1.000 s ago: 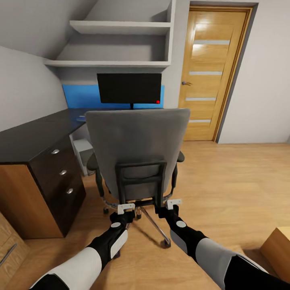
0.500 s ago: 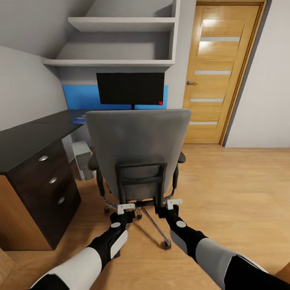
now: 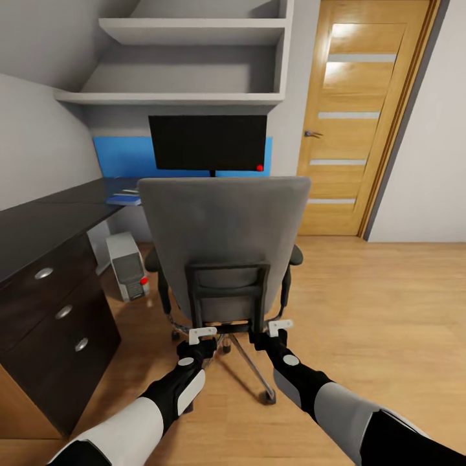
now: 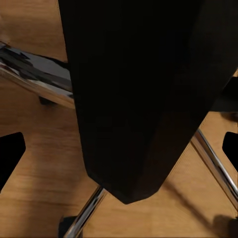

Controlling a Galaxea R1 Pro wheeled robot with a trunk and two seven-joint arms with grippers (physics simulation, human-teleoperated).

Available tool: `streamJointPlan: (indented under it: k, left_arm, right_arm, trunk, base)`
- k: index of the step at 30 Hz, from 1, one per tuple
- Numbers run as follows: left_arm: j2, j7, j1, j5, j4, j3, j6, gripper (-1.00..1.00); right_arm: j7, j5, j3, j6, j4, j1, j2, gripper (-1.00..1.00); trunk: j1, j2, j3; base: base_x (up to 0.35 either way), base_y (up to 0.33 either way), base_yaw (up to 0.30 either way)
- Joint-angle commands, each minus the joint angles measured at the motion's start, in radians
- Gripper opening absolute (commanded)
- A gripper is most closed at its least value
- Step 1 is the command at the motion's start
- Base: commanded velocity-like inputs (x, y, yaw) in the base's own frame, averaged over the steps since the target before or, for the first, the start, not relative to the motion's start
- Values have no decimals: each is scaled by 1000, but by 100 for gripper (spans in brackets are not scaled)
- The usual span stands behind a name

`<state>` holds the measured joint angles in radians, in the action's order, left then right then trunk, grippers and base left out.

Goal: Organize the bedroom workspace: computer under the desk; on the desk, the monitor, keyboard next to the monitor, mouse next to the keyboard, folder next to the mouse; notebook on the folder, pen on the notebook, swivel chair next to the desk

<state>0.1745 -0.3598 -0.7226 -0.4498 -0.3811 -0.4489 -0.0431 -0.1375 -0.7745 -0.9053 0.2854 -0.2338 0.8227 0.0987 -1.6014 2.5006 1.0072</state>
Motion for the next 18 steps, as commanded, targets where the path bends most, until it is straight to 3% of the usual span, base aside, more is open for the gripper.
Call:
streamJointPlan:
  k: [1,18]
  left_arm:
    - [0,-7,-1,-6,1,-7,-4,100]
    - [0,-7,-1,-7,1,-7,-4,100]
  right_arm:
    - [-8,-9,-1,5,1,1,-1,100]
    - [-8,-9,-3,5,2,1,-1,100]
  trunk:
    - [0,0,1]
    - [0,0,1]
  base:
    - [326,0,0]
    - [326,7,0]
